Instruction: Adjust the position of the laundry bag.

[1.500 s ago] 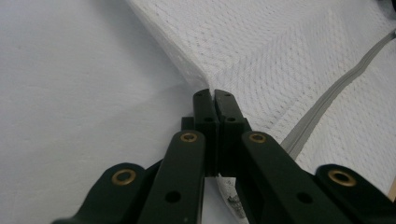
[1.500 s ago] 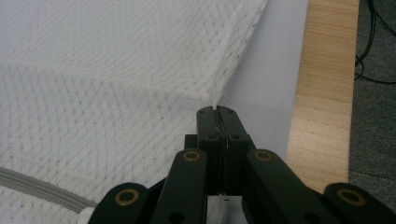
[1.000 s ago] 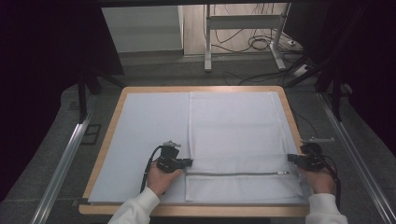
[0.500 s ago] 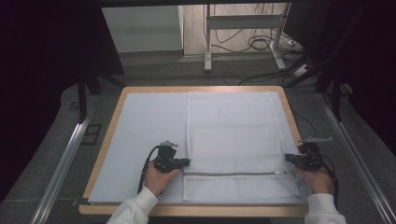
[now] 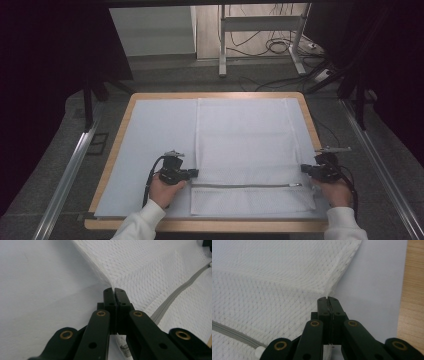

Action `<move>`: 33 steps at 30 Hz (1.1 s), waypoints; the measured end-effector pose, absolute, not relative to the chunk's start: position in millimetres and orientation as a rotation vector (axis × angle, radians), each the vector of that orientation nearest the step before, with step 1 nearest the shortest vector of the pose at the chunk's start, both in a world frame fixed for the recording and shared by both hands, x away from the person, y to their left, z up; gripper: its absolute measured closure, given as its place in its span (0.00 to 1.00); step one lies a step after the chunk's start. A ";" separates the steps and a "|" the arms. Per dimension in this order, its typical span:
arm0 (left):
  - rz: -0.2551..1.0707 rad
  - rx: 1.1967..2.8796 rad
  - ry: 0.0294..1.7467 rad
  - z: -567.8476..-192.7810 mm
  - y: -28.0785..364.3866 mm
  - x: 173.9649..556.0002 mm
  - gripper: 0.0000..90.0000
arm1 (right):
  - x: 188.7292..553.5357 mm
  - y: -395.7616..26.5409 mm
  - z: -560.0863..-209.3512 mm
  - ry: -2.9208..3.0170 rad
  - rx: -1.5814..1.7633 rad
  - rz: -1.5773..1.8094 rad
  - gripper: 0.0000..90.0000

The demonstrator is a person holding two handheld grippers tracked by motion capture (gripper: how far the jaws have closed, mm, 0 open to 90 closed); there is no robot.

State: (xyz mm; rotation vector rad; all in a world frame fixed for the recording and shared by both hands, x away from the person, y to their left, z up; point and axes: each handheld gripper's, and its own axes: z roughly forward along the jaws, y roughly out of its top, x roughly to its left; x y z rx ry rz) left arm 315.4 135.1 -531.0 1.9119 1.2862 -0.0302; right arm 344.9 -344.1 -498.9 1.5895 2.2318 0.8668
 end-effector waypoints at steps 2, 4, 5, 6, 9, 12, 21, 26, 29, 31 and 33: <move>-0.029 1.909 1.287 -530.9 137.1 315.1 1.00 | 344.9 -341.2 -499.0 2.233 1.583 0.867 0.98; -0.028 1.910 1.286 -530.6 139.1 314.5 1.00 | 345.1 -339.0 -499.2 2.240 1.576 0.870 0.98; -0.025 1.910 1.287 -530.4 140.1 314.1 1.00 | 345.3 -337.9 -499.4 2.242 1.577 0.874 0.98; -0.023 1.909 1.288 -530.2 141.2 313.7 1.00 | 345.4 -337.1 -499.7 2.243 1.575 0.877 0.98; -0.019 1.908 1.290 -529.7 144.2 312.9 1.00 | 345.5 -334.2 -500.6 2.246 1.572 0.879 0.98; -0.007 1.911 1.295 -529.8 145.9 312.6 1.00 | 345.7 -331.2 -501.1 2.256 1.565 0.891 0.98; 0.012 1.906 1.303 -528.6 154.1 309.9 1.00 | 344.3 -324.4 -501.8 2.268 1.554 0.902 0.98; 0.018 1.898 1.312 -528.0 161.2 309.0 1.00 | 343.1 -318.9 -500.8 2.279 1.540 0.913 0.98; 0.018 1.892 1.318 -527.7 166.5 309.4 1.00 | 342.9 -315.1 -500.7 2.286 1.533 0.912 0.98; 0.016 1.889 1.320 -527.4 170.2 309.9 1.00 | 342.8 -313.1 -501.1 2.291 1.526 0.917 0.98; 0.017 1.887 1.326 -527.4 172.9 309.8 1.00 | 342.9 -311.1 -501.6 2.293 1.522 0.928 0.98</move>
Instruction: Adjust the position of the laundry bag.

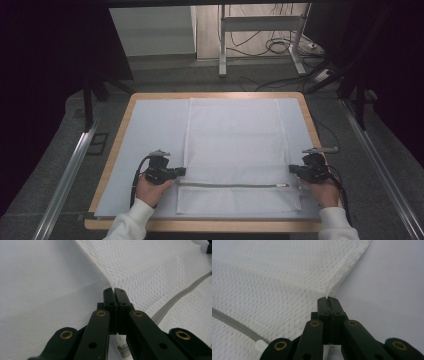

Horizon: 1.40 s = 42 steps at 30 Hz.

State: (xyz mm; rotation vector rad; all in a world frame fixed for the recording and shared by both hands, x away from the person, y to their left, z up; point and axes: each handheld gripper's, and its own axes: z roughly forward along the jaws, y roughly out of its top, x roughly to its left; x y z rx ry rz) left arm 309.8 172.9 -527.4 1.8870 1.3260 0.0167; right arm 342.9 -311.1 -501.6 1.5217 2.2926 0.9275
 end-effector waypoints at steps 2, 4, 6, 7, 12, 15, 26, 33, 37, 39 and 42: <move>0.018 1.886 1.331 -527.8 175.2 309.7 1.00 | 342.8 -308.9 -501.4 2.296 1.514 0.935 0.98; 0.019 1.887 1.337 -528.4 177.1 309.2 1.00 | 342.9 -306.0 -501.1 2.299 1.507 0.933 0.98; 0.018 1.887 1.342 -528.8 179.1 308.7 1.00 | 343.2 -303.1 -501.2 2.301 1.499 0.934 0.98; 0.018 1.887 1.342 -529.0 180.4 308.3 1.00 | 343.5 -302.0 -501.5 2.303 1.500 0.937 0.98; 0.017 1.887 1.352 -531.0 185.5 305.5 1.00 | 344.1 -299.0 -502.9 2.304 1.506 0.958 0.98; 0.017 1.882 1.360 -531.5 188.5 305.1 1.00 | 343.9 -296.8 -503.1 2.307 1.506 0.967 0.98; 0.027 1.856 1.402 -533.1 205.9 303.1 1.00 | 344.7 -277.9 -503.2 2.338 1.448 0.959 0.98; 0.040 1.848 1.421 -534.1 215.5 301.4 1.00 | 344.3 -266.5 -505.4 2.361 1.419 0.952 0.98; 0.043 1.842 1.432 -534.2 221.7 300.0 1.00 | 344.0 -261.2 -505.4 2.371 1.395 0.957 0.98; 0.042 1.837 1.439 -534.6 223.8 299.1 1.00 | 343.8 -258.5 -505.6 2.379 1.386 0.960 0.98; 0.046 1.837 1.443 -534.4 227.0 297.8 1.00 | 343.6 -255.0 -506.6 2.389 1.373 0.954 0.98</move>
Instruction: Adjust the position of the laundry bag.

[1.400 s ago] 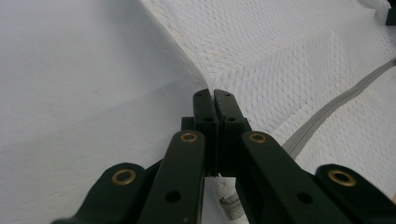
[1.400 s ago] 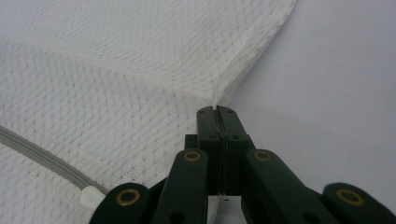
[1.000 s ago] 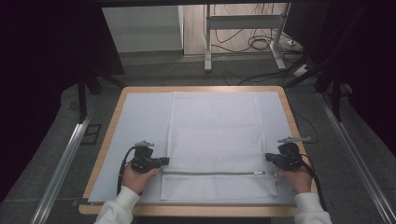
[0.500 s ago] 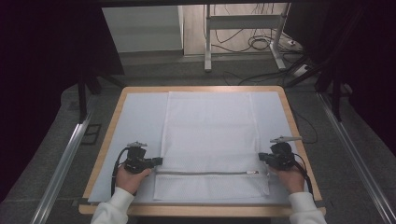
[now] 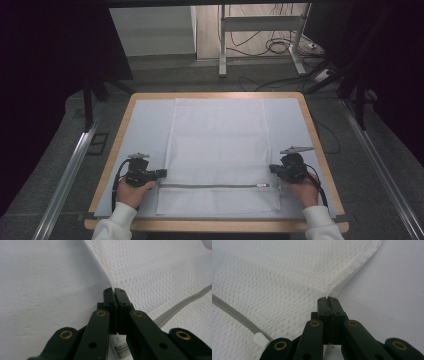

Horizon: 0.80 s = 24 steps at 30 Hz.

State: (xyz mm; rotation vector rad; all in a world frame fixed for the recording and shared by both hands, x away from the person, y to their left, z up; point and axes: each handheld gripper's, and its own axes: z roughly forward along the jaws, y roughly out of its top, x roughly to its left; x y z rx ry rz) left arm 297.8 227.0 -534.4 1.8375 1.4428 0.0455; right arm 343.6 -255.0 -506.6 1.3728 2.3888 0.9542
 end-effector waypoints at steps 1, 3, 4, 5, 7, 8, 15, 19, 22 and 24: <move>0.046 1.836 1.443 -534.6 227.8 297.6 1.00 | 343.3 -254.2 -506.5 2.390 1.377 0.956 0.98; 0.047 1.834 1.447 -535.2 229.5 297.4 1.00 | 342.7 -252.3 -506.8 2.397 1.368 0.956 0.98; 0.046 1.833 1.448 -535.4 230.5 297.4 1.00 | 342.4 -251.5 -506.8 2.399 1.364 0.954 0.98; 0.045 1.834 1.452 -535.3 231.5 297.4 1.00 | 342.0 -250.6 -506.6 2.402 1.365 0.955 0.98; 0.046 1.831 1.453 -535.6 233.4 297.2 1.00 | 341.5 -249.4 -506.4 2.409 1.360 0.956 0.98; 0.047 1.825 1.455 -535.8 234.0 297.0 1.00 | 341.3 -248.3 -506.7 2.409 1.358 0.957 0.98; 0.050 1.822 1.461 -536.0 237.7 296.0 1.00 | 341.3 -244.2 -508.0 2.422 1.336 0.953 0.98; 0.050 1.818 1.468 -536.7 239.7 295.7 1.00 | 341.4 -241.7 -508.9 2.428 1.323 0.951 0.98; 0.055 1.825 1.467 -536.7 239.2 295.8 1.00 | 341.7 -240.5 -509.7 2.434 1.314 0.940 0.98; 0.057 1.825 1.467 -536.9 239.1 295.6 0.99 | 341.7 -241.0 -509.8 2.433 1.316 0.942 0.98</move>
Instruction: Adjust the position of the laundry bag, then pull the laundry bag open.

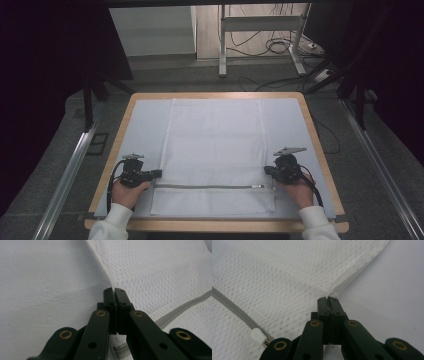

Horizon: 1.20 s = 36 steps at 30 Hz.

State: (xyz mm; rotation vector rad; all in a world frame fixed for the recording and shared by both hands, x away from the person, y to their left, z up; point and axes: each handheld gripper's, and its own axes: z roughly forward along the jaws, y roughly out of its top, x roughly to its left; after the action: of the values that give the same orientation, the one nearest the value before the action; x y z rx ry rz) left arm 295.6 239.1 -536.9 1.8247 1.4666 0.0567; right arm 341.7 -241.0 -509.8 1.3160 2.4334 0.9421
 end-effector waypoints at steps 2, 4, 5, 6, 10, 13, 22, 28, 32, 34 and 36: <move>0.057 1.825 1.465 -537.0 239.4 295.8 0.99 | 341.7 -241.5 -510.2 2.435 1.316 0.945 0.98; 0.055 1.827 1.466 -537.2 239.1 295.9 0.99 | 341.5 -241.6 -510.5 2.434 1.320 0.946 0.97; 0.056 1.828 1.465 -537.2 238.9 296.0 0.99 | 341.5 -241.7 -510.7 2.435 1.319 0.946 0.97; 0.056 1.828 1.466 -537.1 238.9 295.9 0.99 | 341.5 -241.7 -510.7 2.435 1.320 0.946 0.97; 0.062 1.826 1.462 -536.8 239.3 295.6 0.98 | 341.5 -242.9 -510.7 2.435 1.320 0.953 0.97; 0.076 1.824 1.457 -535.8 239.3 295.2 0.96 | 341.2 -243.8 -510.6 2.434 1.323 0.957 0.97; 0.156 1.801 1.415 -517.0 240.8 292.7 0.47 | 338.1 -256.9 -501.7 2.339 1.329 1.017 0.59; 0.170 1.781 1.343 -498.5 228.3 284.6 0.41 | 335.8 -267.7 -494.0 2.298 1.341 1.091 0.50; 0.166 1.789 1.302 -490.2 217.1 280.1 0.40 | 334.0 -272.6 -491.3 2.280 1.342 1.112 0.47; 0.166 1.791 1.282 -485.9 211.5 278.6 0.38 | 333.0 -274.2 -490.4 2.270 1.341 1.113 0.46; 0.154 1.799 1.257 -482.9 205.7 278.5 0.38 | 332.4 -275.7 -489.6 2.267 1.337 1.120 0.45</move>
State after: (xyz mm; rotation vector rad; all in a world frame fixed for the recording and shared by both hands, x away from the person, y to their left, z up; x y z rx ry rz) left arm 278.5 205.7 -482.9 1.7990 1.2572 0.1539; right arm 332.4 -275.7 -489.6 1.3373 2.2671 1.1201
